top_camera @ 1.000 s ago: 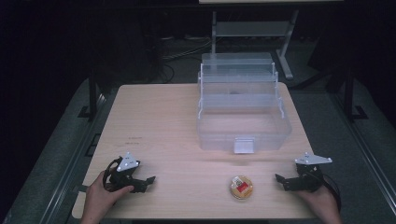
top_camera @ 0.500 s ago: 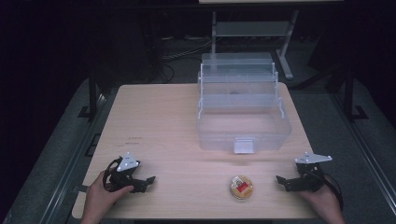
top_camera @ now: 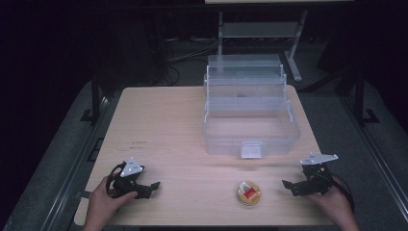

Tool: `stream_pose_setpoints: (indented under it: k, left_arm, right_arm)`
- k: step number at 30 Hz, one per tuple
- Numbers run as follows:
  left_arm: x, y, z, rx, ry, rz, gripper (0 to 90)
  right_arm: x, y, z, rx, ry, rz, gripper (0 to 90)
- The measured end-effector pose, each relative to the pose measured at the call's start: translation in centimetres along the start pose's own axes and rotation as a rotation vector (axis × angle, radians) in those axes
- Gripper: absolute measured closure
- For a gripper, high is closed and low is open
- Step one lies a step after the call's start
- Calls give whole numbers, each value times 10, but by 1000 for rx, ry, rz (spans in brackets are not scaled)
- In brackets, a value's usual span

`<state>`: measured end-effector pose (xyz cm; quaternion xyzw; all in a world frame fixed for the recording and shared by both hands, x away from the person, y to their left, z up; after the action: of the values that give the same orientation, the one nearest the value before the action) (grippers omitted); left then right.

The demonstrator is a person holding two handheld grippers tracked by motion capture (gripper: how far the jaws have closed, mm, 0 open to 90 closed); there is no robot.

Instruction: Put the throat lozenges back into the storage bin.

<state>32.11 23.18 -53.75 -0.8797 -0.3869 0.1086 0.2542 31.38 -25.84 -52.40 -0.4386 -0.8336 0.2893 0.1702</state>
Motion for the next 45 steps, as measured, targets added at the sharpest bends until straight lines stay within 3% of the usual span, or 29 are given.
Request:
stream_pose_setpoints:
  k: [28,45]
  left_arm:
    - [0,0,0,-1,-3,0,107]
    - [0,0,0,-3,-3,-1,107]
  right_arm:
    - [23,-8,-23,27,-90,-82,8]
    - [49,-7,-38,60,-174,-159,8]
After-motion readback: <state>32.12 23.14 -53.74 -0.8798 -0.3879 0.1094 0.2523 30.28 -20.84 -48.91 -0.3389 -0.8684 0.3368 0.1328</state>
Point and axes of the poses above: each handheld gripper's, and its own axes: y roughly forward along the jaws, z roughly out of its underside, x roughly to its left, the point moved 9 cm from there along y, roughly forward along the jaws, and after that the axes turned 12 degrees about -x, right-handed, at the moved point
